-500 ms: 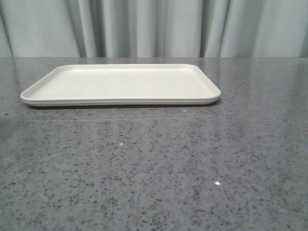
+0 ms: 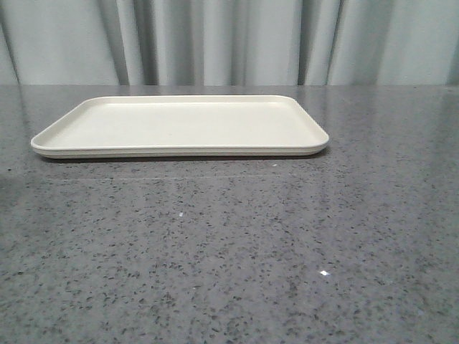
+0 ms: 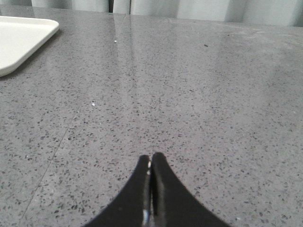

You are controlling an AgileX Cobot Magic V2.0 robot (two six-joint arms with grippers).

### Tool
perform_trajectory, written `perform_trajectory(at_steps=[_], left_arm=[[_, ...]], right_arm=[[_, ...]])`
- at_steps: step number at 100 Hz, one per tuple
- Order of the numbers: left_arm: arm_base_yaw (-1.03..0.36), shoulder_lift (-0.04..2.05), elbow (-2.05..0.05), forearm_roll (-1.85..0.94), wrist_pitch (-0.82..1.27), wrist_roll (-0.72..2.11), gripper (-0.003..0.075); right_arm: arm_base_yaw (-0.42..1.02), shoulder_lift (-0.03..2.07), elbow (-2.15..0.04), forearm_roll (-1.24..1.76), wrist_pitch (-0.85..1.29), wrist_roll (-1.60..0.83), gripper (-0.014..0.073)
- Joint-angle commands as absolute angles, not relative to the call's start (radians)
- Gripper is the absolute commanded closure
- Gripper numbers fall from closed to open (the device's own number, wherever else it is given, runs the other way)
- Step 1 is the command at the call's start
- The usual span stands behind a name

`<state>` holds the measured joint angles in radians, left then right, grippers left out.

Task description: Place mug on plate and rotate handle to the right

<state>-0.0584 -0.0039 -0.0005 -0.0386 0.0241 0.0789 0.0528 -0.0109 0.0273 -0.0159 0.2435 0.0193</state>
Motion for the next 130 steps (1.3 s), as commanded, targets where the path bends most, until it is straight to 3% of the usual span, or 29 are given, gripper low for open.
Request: perform_trajectory(at_steps=[1, 53, 77, 98, 130], left_arm=[[-0.056, -0.034, 0.009, -0.045, -0.05, 0.071, 0.074], [-0.056, -0.034, 0.005, -0.045, -0.053, 0.071, 0.074], [-0.056, -0.034, -0.1, -0.092, -0.011, 0.071, 0.074], [-0.056, 0.015, -0.303, -0.131, 0.187, 0.071, 0.074], [-0.056, 0.275, -0.619, -0.231, 0.537, 0.019, 0.074]], right_arm=[[0.052, -0.031, 0.028, -0.028, 0.171, 0.018, 0.066], [0.052, -0.031, 0.027, -0.096, 0.006, -0.012, 0.066], [0.052, -0.031, -0.011, -0.066, -0.194, 0.0, 0.066], [0.052, 0.021, -0.245, -0.05, 0.12, 0.0, 0.066], [0.052, 0.257, -0.604, -0.05, 0.534, 0.0, 0.066]])
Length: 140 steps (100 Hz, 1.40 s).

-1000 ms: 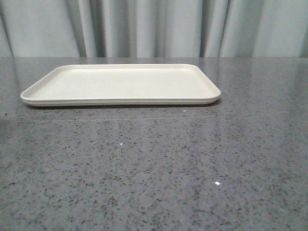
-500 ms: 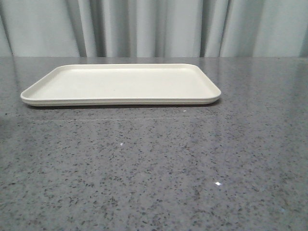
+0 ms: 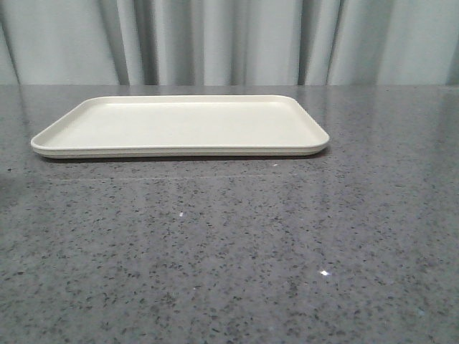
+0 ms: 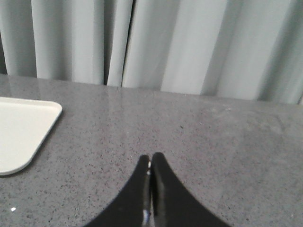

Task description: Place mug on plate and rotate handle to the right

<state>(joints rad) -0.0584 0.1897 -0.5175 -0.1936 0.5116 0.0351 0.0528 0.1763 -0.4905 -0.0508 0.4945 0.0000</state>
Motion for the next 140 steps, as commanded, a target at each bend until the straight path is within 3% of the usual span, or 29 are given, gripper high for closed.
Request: perform_trajectory(at_steps=[1, 44, 117, 127, 140], left_arm=[[-0.056, 0.282, -0.625, -0.231, 0.545, 0.019, 0.074], [-0.056, 0.639, -0.94, -0.299, 0.972, 0.018, 0.074], [-0.056, 0.702, -0.959, -0.303, 0.968, 0.018, 0.074], [-0.056, 0.702, -0.959, -0.303, 0.97, 0.019, 0.0739], [-0.056, 0.702, -0.959, -0.303, 0.97, 0.028, 0.0706]], right_arm=[[0.052, 0.263, -0.618, -0.05, 0.541, 0.0, 0.066], [0.052, 0.518, -0.873, -0.04, 0.878, 0.0, 0.066], [0.052, 0.535, -0.871, -0.04, 0.903, 0.0, 0.0653], [0.052, 0.535, -0.871, -0.04, 0.903, 0.0, 0.059], [0.052, 0.535, -0.871, -0.04, 0.903, 0.0, 0.041]])
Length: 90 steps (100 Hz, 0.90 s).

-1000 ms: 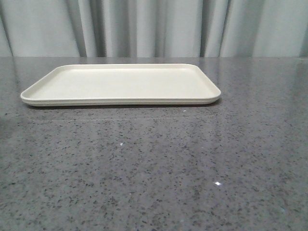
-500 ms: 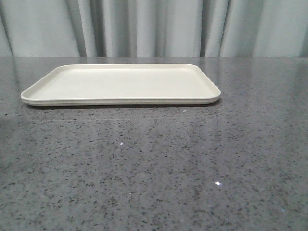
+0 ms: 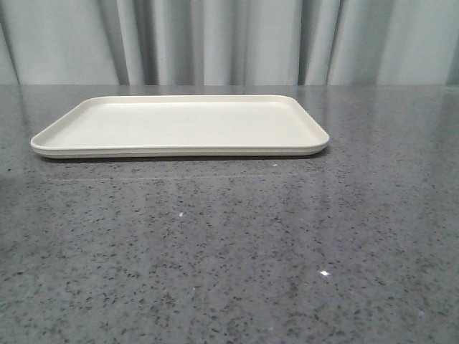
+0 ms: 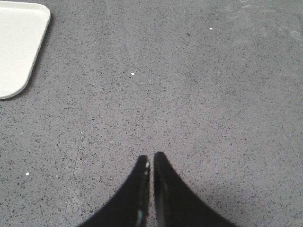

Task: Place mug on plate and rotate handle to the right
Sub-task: 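Lift the white mug with the left gripper toward the cream tray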

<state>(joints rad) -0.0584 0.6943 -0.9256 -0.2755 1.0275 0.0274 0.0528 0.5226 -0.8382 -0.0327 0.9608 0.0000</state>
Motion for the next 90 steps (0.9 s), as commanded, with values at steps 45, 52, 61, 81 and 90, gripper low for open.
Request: perform_trajectory(at_steps=[45, 52, 61, 81, 90], left_arm=[[-0.056, 0.702, -0.959, -0.28, 0.966, 0.028, 0.01], [-0.056, 0.702, -0.959, -0.255, 0.966, 0.028, 0.0101], [-0.056, 0.702, -0.959, -0.216, 0.968, 0.017, 0.0101], [-0.056, 0.723, -0.957, -0.128, 1.009, -0.039, 0.0101], [-0.056, 0.751, -0.953, -0.114, 1.04, -0.039, 0.0101]], right_arm=[[0.052, 0.535, -0.871, -0.04, 0.903, 0.0, 0.0111], [0.052, 0.535, -0.871, -0.04, 0.903, 0.0, 0.0111], [0.052, 0.535, -0.871, -0.04, 0.903, 0.0, 0.0111], [0.052, 0.535, -0.871, -0.04, 0.903, 0.0, 0.0111], [0.052, 0.535, -0.871, -0.04, 0.903, 0.0, 0.0111]])
